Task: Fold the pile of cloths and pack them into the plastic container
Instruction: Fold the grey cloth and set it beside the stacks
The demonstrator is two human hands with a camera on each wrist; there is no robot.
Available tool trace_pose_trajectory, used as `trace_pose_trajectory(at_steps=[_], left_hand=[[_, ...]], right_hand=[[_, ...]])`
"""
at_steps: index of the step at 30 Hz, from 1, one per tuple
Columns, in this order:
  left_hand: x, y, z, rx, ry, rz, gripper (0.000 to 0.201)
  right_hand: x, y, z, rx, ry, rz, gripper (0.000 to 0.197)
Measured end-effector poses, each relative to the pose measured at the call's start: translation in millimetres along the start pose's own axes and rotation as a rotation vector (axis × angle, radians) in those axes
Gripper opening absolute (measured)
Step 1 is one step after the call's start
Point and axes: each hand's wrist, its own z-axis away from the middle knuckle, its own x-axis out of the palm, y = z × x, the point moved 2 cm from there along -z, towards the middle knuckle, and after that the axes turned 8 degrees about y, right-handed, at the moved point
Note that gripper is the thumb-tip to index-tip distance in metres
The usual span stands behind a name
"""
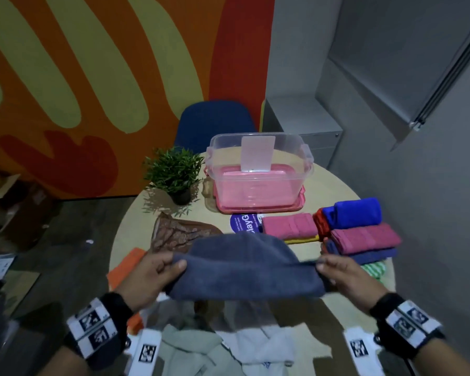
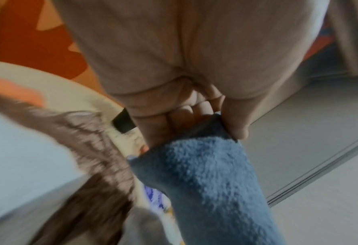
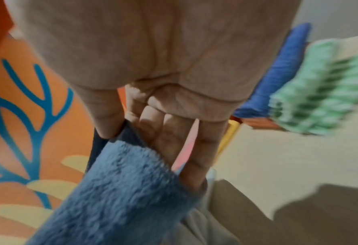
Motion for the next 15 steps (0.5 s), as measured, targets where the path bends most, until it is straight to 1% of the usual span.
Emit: trace_pose_trajectory(at_steps=[1, 2, 4, 5, 7, 9, 11, 13, 15], left_hand=[[2.3, -21.6, 6.3, -0.069, -0.007, -0.01, 0.03], [3.6, -42.7, 12.1, -0.126, -0.002, -0.011, 0.024], [7.8, -76.8, 21.0, -0.174, 0.016, -0.049, 0.018], [10.4, -88.8, 22.7, -0.186, 0.01, -0.071, 0.02], [14.5, -105.0, 16.5, -0.203, 0.02, -0.113, 0.027], [18.8, -109.1, 3.7, -0.201, 0.06, -0.155, 0.022], [25.7, -104.3, -11.1, -0.193, 0.126, -0.147, 0.017], [31.2, -97.3, -24.8, -0.188, 0.224, -0.151, 0.016], [33.3, -102.0, -38.5, -0.216, 0.295, -0.185, 0.013]], right_hand=[[-2.8, 21.4, 5.8, 0.075, -0.019, 0.048, 0.052], [-2.1, 38.4, 12.6, 0.138, -0.027, 0.075, 0.052], [-3.2, 68.4, 19.4, 0.252, -0.046, 0.105, 0.039], [-4.4, 80.9, 19.2, 0.282, -0.047, 0.145, 0.034], [-7.5, 97.6, 10.4, 0.27, -0.031, 0.27, 0.032], [-8.9, 106.0, -6.5, 0.239, 0.013, 0.363, 0.032], [-9.4, 107.8, -26.7, 0.199, 0.067, 0.429, 0.036], [-8.3, 105.2, -46.7, 0.16, 0.117, 0.478, 0.033], [-7.8, 104.9, -63.2, 0.154, 0.169, 0.488, 0.03]])
